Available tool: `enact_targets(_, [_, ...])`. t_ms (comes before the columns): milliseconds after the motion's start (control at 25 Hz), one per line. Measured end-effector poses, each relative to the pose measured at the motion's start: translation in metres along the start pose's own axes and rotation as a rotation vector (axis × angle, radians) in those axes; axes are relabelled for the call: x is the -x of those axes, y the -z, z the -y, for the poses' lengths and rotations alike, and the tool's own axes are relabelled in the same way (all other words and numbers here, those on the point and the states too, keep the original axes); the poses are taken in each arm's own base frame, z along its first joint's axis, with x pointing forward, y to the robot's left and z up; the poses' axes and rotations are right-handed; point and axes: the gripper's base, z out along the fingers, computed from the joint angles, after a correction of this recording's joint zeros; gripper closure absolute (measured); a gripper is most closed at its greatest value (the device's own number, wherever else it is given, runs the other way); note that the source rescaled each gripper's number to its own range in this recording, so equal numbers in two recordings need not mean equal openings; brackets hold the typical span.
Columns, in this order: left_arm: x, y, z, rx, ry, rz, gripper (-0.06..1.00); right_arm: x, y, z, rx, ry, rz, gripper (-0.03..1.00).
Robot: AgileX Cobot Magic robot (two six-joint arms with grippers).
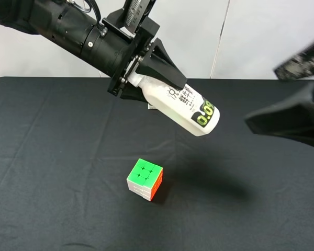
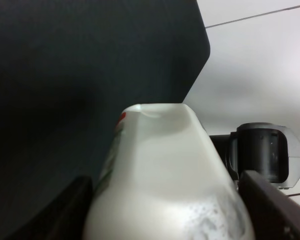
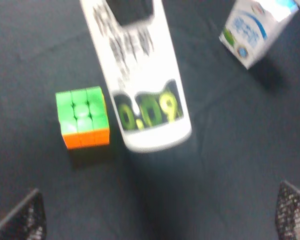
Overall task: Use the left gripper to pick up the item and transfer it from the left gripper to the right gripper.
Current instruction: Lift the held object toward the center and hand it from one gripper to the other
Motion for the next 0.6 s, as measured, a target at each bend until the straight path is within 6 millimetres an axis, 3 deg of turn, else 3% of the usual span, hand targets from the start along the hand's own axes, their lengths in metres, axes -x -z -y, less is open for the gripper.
enact_targets(160, [0.001,0.000,0.001,-0.016,0.005,0.010,0.93,0.017,-0.015,-0.002,0.015,0.055,-0.001,-0.03])
enact_targets(200, [0.001,0.000,0.001,-0.016,0.005,0.010,0.93,0.023,-0.027,-0.002,0.022,0.074,-0.013,-0.03])
enact_targets(600, [0.001,0.000,0.002,-0.020,0.004,0.013,0.93,0.032,-0.071,0.001,0.034,0.151,-0.055,-0.03])
